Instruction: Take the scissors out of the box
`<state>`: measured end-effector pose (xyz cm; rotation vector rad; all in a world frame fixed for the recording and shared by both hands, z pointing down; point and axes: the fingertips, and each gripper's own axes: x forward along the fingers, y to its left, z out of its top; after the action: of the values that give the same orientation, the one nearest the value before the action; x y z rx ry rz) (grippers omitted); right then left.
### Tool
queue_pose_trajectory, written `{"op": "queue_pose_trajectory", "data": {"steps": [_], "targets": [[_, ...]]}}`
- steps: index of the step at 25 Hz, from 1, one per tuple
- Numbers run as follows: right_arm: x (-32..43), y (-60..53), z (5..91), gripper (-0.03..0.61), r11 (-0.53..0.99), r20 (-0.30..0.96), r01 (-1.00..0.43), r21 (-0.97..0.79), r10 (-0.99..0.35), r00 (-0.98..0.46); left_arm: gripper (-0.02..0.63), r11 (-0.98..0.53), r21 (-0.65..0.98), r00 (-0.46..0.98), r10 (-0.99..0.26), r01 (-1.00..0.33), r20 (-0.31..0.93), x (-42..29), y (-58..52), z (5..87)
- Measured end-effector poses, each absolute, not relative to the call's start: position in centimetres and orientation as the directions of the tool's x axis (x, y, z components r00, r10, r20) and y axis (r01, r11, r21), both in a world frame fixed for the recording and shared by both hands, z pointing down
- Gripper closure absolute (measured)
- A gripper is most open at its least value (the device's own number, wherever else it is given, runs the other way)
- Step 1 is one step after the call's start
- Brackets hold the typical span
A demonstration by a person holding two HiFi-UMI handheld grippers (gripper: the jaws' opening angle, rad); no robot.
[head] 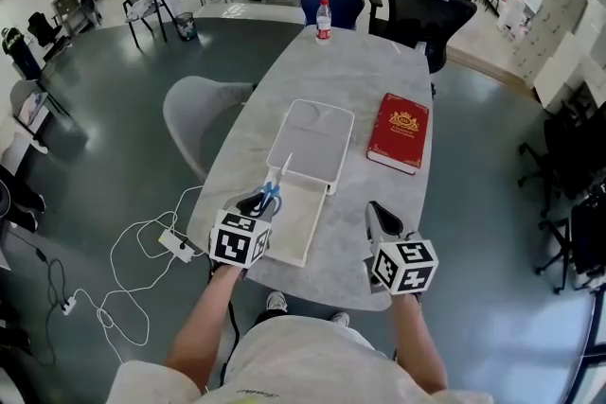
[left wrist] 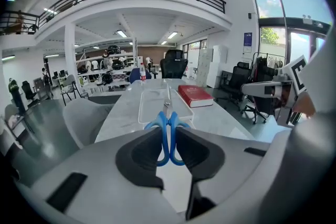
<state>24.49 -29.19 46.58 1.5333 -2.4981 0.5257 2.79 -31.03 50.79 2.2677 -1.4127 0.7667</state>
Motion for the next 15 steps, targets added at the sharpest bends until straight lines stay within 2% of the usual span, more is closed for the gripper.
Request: {"op": "queue_pose_trajectory", "data": {"steps": [6,15], "targets": [[25.1,-29.3,44.8,0.574,0.399,0.279,-0.894,-0.204,-0.851,-0.444,0.532,-0.448,0.020,0.392,-0.759,-0.894,0.520,3.6,-31.7,47.0],[25.3,-29.1,42.8,0.574,0.403,0.240,-0.898,-0.173,-0.867,-0.436,0.532,-0.441,0.000,0.420,-0.853,-0.897,0.311,4.2,-31.7,41.9]]}}
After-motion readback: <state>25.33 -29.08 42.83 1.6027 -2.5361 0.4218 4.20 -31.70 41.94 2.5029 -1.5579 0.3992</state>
